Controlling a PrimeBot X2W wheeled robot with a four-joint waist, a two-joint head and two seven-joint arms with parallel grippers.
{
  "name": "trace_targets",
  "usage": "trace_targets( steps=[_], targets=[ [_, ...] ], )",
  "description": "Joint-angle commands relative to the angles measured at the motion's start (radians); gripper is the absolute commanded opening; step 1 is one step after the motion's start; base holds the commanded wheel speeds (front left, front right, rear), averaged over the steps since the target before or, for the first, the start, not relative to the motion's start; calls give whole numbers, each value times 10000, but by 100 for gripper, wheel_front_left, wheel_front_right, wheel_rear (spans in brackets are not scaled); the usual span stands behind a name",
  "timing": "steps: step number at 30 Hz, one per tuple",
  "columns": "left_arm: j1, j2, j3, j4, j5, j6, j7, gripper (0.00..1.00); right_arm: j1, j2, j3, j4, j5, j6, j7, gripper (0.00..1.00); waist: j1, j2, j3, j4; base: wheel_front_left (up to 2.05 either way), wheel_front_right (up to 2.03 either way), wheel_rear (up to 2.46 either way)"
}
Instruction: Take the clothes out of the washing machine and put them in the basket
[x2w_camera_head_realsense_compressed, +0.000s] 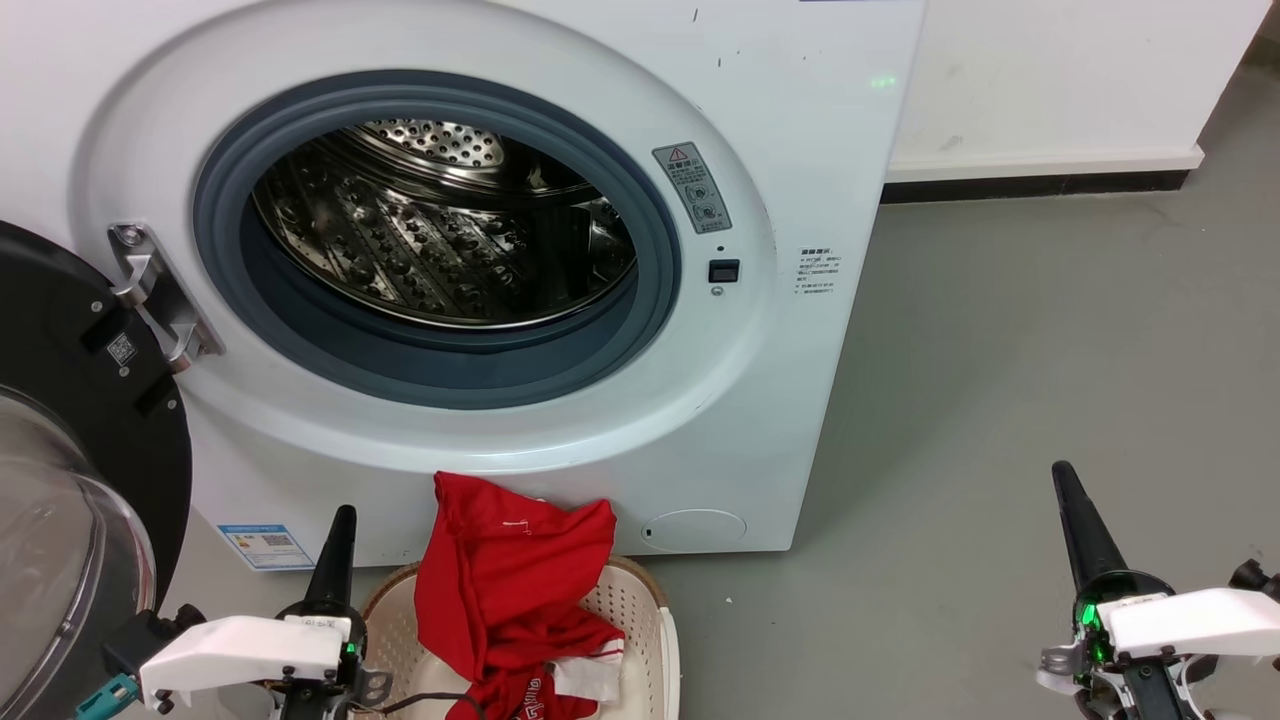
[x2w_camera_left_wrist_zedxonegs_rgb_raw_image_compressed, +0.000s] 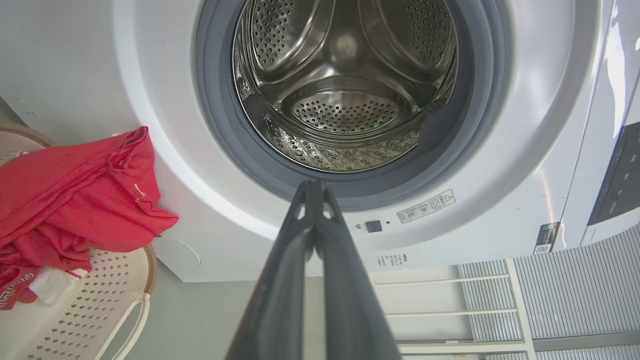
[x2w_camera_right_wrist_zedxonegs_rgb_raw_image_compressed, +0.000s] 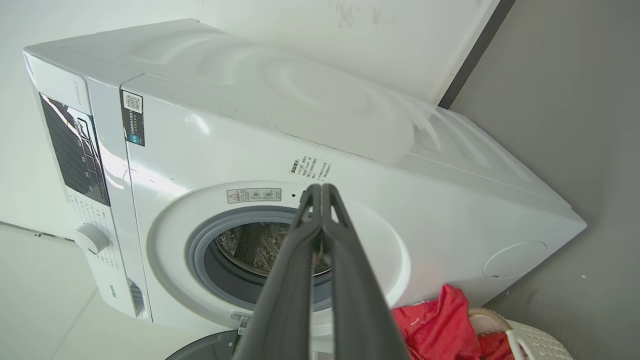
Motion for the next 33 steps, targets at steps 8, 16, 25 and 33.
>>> trace_targets(
  steps=[8,16,25,33],
  targets=[
    [-267,38,46,45,-850,-129,206,0,-317,-22,-123,182,855,-2,233,0,-1,0,-14,61,0,0,0],
    [-325,40,57,107,-1528,-196,368,0,-444,-2,-209,363,1534,-2,413,0,-1,0,-26,121,0,0,0],
    [-442,43,69,186,-2396,-280,573,0,-541,27,-331,598,2397,-3,642,0,-1,0,-44,203,0,0,0],
    [-491,45,78,240,-2982,-345,733,0,-645,49,-415,756,2980,-1,814,0,-1,0,-57,262,0,0,0]
  ],
)
